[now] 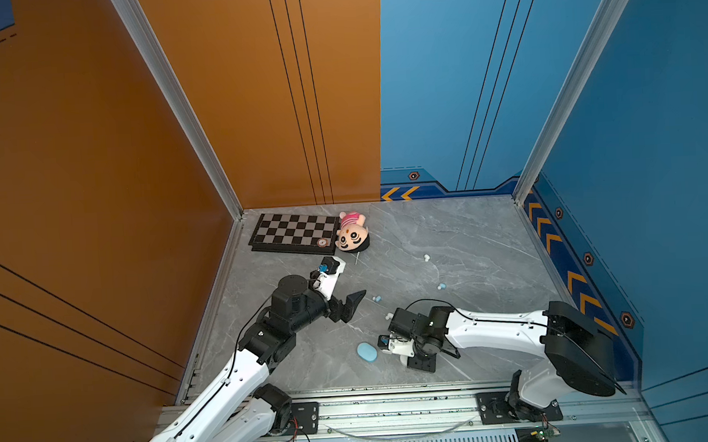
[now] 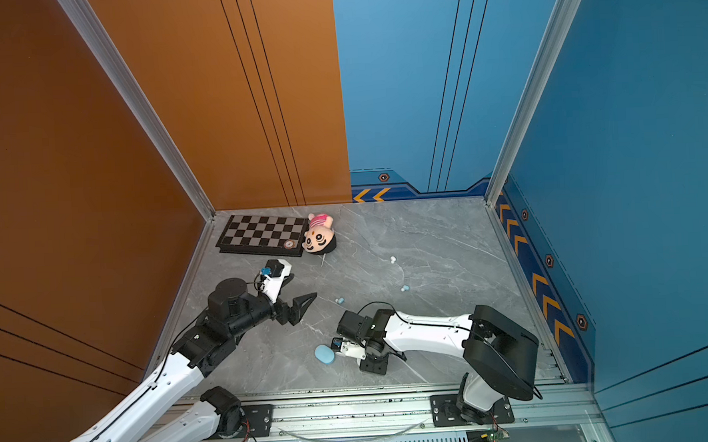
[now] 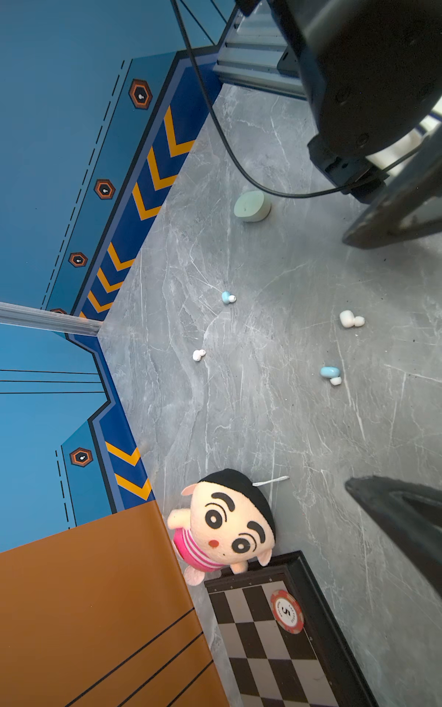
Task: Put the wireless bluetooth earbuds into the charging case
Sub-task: 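Lift the white case with the right gripper toward the left gripper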
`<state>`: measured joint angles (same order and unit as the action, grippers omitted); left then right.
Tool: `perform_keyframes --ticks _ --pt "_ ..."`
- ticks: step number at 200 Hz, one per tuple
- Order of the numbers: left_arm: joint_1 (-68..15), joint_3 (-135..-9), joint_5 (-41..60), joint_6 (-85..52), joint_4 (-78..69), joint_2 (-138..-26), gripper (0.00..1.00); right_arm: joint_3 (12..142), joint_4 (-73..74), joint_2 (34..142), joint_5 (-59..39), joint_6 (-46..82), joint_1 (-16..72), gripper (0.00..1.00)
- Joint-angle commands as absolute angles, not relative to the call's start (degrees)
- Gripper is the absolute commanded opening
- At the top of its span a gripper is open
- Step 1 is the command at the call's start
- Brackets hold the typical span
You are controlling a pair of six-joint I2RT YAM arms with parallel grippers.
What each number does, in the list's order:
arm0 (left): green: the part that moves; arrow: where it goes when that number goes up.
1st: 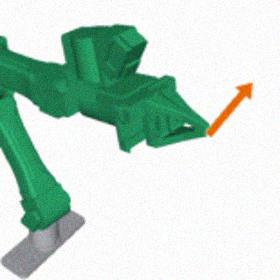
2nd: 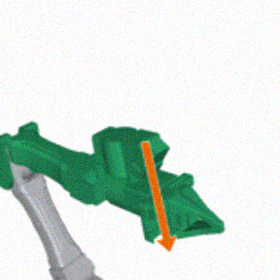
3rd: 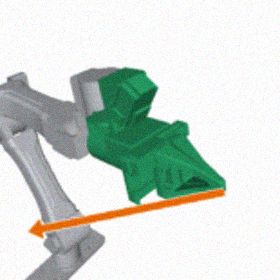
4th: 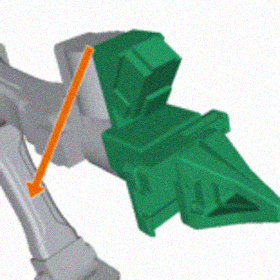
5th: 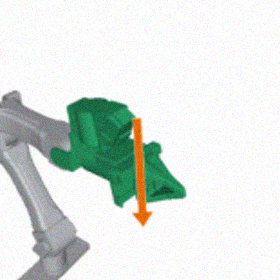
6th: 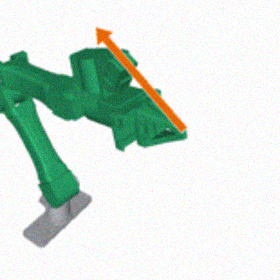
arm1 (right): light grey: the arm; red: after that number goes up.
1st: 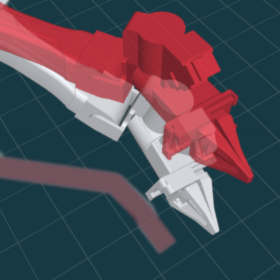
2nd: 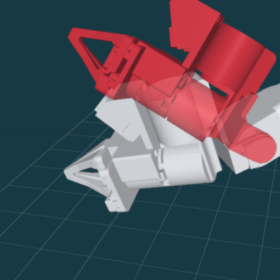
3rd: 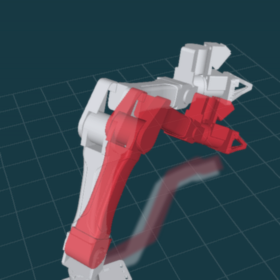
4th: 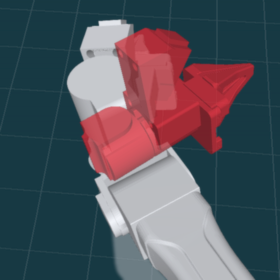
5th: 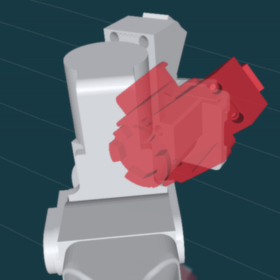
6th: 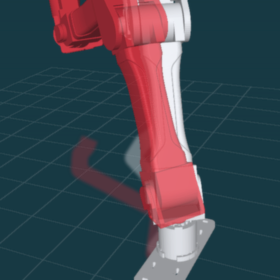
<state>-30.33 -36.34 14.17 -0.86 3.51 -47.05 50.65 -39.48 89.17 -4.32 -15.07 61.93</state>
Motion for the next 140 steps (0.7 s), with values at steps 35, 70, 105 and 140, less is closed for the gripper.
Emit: perform_keyframes --ticks 35,70,105,140 --pt "-29.9 -37.7 16.6 0.3 3.7 -46.7 0.92 51.5 -40.3 84.4 -9.5 -14.9 59.4 0.31" --pt "-30.0 -38.0 20.0 0.0 1.7 -47.8 0.92 51.2 -41.7 72.1 -19.4 -19.9 52.9 0.3" --pt "-31.0 -39.4 31.0 -1.0 -1.7 -51.1 0.88 51.9 -44.0 60.1 -29.6 -27.5 41.8 0.3" --pt "-36.8 -39.5 38.2 1.6 -1.6 -53.7 0.88 57.9 -49.3 60.1 -33.9 -30.4 35.1 0.29"
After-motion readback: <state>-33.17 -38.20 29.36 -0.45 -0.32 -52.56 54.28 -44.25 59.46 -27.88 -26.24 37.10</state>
